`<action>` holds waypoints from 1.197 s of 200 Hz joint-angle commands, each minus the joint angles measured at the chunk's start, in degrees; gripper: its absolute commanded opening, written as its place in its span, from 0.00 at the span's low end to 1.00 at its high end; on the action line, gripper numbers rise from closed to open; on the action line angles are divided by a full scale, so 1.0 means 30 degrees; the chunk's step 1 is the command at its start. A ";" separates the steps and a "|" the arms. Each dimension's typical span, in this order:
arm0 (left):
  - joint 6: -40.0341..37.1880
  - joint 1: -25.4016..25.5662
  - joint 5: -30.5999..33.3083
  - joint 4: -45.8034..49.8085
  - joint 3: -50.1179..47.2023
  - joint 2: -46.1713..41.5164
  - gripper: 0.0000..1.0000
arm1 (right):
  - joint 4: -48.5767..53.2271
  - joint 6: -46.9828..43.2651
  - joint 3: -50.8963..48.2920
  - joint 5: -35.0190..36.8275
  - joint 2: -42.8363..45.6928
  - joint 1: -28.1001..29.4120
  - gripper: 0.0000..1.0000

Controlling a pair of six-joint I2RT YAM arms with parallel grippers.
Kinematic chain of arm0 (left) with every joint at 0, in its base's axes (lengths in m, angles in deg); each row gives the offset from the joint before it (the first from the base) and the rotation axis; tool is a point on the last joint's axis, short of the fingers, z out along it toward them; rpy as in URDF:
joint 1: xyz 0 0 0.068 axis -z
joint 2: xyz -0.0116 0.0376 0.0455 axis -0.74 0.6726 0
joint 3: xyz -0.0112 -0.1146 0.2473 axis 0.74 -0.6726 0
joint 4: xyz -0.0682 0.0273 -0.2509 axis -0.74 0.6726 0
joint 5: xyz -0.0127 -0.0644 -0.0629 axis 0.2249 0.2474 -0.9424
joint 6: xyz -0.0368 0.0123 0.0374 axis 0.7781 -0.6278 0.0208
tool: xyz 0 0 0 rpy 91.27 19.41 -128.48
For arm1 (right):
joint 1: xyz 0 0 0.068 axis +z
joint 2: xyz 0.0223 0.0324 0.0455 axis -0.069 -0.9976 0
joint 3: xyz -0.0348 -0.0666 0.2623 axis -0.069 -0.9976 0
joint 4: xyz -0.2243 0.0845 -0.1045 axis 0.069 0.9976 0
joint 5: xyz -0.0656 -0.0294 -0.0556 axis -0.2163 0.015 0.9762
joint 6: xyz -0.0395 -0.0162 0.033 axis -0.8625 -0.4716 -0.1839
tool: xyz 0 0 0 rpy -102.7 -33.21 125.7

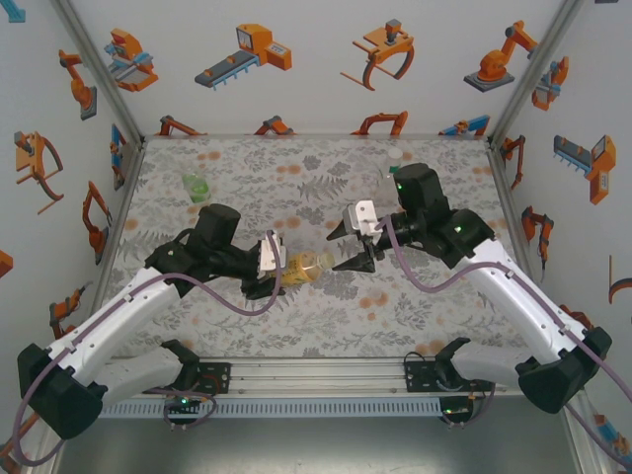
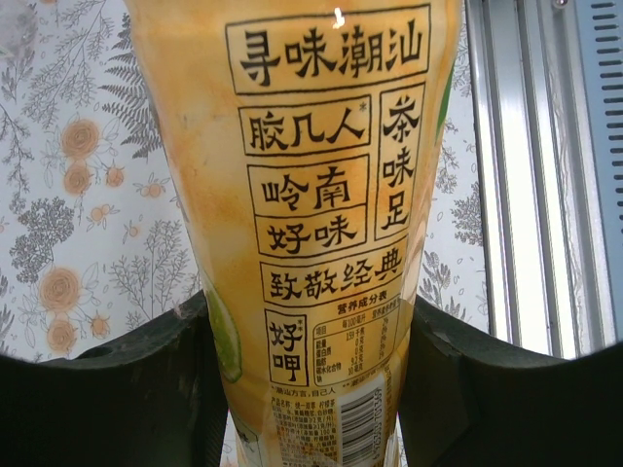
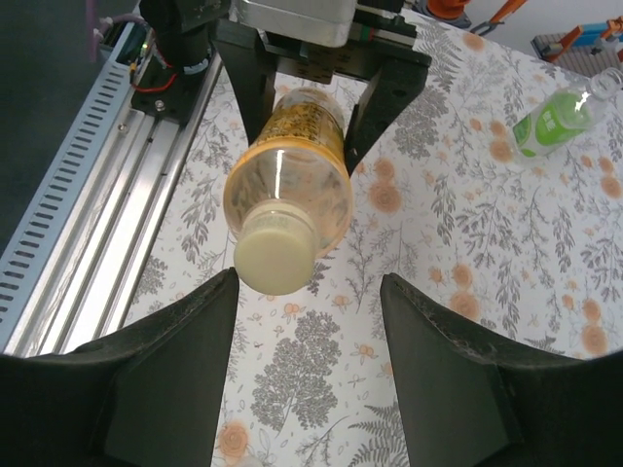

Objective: Screw on the bottle caps

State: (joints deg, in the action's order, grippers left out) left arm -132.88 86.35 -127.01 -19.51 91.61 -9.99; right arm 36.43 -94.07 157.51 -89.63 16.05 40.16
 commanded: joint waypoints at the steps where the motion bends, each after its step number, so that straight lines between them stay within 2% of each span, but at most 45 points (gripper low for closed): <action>1: -0.0475 0.0031 -0.0768 0.0470 0.0512 0.0152 0.00 | 0.0404 -0.0621 0.0694 -0.1222 -0.0092 0.0205 0.56; 63: -0.0460 0.0025 -0.0647 0.0504 0.0590 0.0277 0.00 | 0.0694 -0.0641 0.0610 -0.1262 -0.0037 0.0609 0.49; 170: -0.0421 0.0011 -0.0534 0.0506 0.0610 0.0168 0.00 | 0.0640 -0.0275 0.0293 0.0114 0.0170 0.1173 0.33; 195: -0.0387 0.0020 -0.0229 0.0432 0.0607 0.0034 0.00 | -0.0755 0.2479 -0.0310 0.0671 0.0213 0.1173 0.26; 239: -0.0014 -0.0058 0.0782 -0.0408 0.0227 -0.0499 0.00 | -0.5838 1.1537 -0.2617 0.3532 0.0752 0.1188 0.11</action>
State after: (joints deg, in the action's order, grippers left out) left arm -133.14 86.28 -124.27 -18.01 91.72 -9.46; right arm 28.96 -77.96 153.35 -84.78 17.37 43.20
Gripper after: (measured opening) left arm 0.546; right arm 0.347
